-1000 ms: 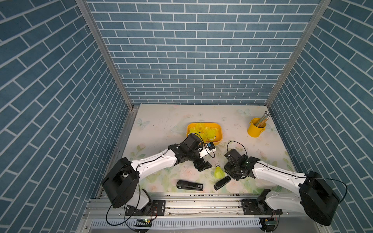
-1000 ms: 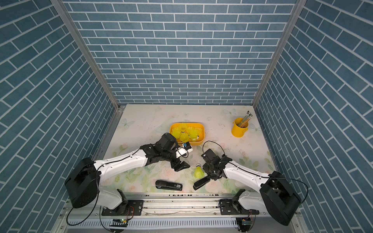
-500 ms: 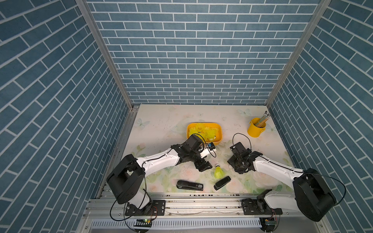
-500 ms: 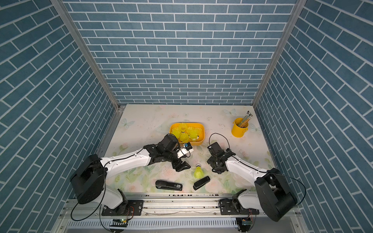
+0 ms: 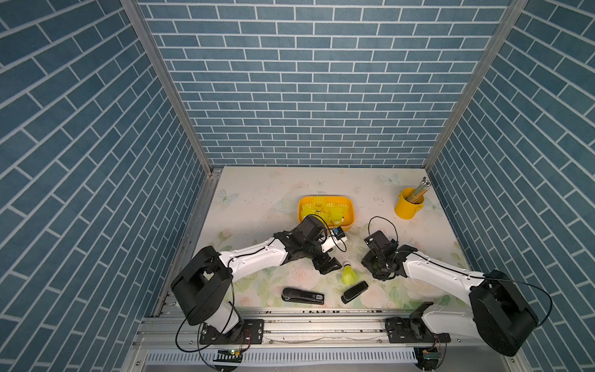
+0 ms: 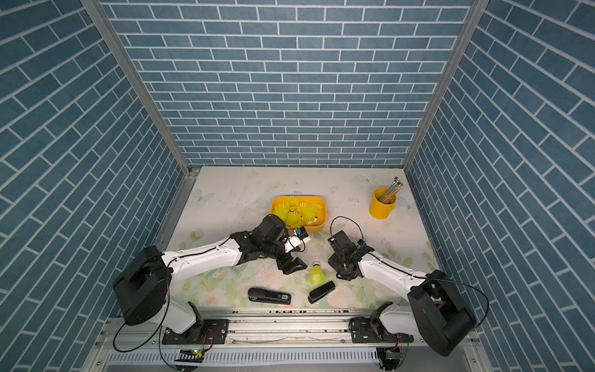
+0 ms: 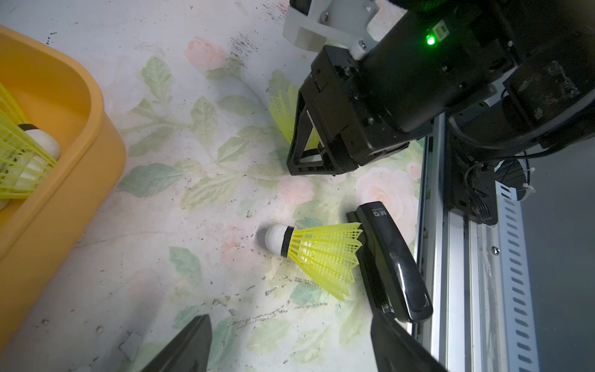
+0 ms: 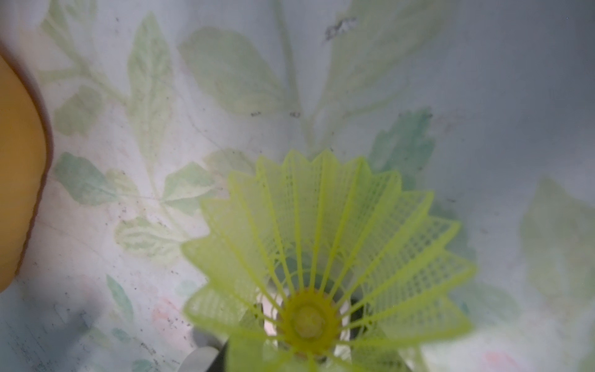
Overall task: Put the shuttlecocks into the storage box
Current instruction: Pick up the shuttlecock at the center of the board.
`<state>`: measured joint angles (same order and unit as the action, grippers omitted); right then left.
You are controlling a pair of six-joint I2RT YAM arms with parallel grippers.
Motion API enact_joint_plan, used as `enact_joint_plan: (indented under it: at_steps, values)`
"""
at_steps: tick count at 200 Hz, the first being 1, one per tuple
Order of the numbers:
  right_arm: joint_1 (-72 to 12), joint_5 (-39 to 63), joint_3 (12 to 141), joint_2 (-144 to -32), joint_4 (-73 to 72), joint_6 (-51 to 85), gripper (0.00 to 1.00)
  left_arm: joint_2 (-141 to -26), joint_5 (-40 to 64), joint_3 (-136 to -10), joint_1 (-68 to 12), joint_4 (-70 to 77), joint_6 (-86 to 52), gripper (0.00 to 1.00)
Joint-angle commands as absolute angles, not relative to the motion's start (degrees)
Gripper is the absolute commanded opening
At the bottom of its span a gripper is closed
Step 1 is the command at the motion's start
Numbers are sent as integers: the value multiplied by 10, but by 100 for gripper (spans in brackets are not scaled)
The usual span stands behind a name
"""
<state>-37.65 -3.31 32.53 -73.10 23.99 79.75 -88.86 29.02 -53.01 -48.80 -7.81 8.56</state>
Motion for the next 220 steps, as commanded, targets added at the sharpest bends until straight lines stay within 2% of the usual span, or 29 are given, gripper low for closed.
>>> enact_joint_plan:
  at_steps: [1, 18, 50, 70, 86, 89, 92, 135, 220]
  values:
    - [-378, -50, 310, -750, 266, 818, 43, -889, 296, -527, -492, -72, 84, 84]
    - [-380, -46, 306, -756, 259, 820, 37, -889, 295, -527, -492, -73, 86, 84]
    - [-381, -44, 303, -756, 256, 827, 34, -890, 293, -524, -492, -73, 86, 84]
    - [-381, -49, 309, -755, 256, 822, 23, -889, 288, -522, -492, -70, 82, 85]
    - [-381, -73, 333, -750, 268, 802, 22, -881, 278, -519, -490, -58, 65, 87]
    - [-381, -79, 340, -749, 274, 796, 22, -879, 275, -520, -489, -55, 60, 97]
    - [-381, -86, 348, -747, 280, 791, 22, -877, 274, -521, -488, -52, 54, 100]
    - [-376, -162, 459, -723, 306, 677, 22, -852, 255, -554, -461, -31, -18, 99]
    - [-340, -48, 662, -860, 254, 415, 20, -859, 216, -639, -335, -61, -187, 99]
